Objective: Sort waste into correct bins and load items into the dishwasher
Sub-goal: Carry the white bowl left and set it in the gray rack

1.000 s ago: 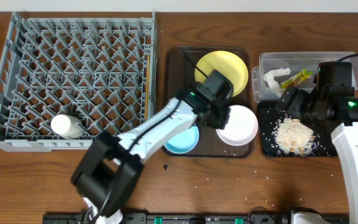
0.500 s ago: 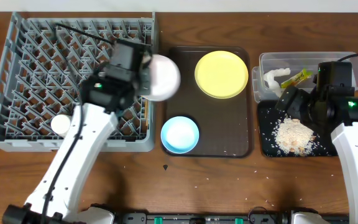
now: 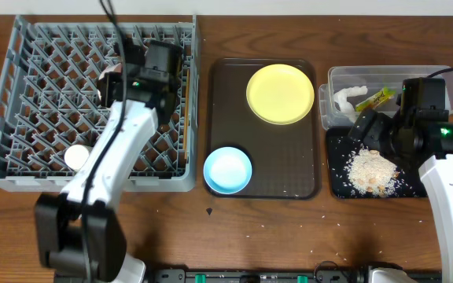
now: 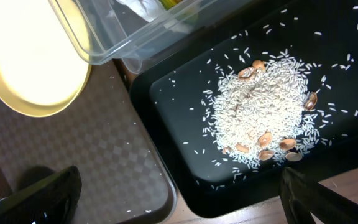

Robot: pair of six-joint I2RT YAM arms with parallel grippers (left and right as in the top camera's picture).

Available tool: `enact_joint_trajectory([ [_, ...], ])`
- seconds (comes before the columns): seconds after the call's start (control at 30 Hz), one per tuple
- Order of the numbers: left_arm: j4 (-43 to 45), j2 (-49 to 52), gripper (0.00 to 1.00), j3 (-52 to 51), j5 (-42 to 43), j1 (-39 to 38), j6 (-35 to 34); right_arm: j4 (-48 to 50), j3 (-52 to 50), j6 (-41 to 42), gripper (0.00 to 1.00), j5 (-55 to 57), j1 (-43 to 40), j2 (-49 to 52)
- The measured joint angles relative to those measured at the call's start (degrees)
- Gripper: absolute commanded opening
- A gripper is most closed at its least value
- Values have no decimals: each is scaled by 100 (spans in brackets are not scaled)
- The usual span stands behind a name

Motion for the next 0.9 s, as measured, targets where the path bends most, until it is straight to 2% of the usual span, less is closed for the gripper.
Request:
enact_joint_trajectory([
  [0.23,4,769,8,0,-557,-361,-33,0,0,0,99,0,0,0],
  [0.7,55,1003,8,31,-1078,-1051,-48,0,0,0,99,0,0,0],
  [0.9,-52,1036,14,31,-1134,-1366,-46,0,0,0,99,0,-2,0],
])
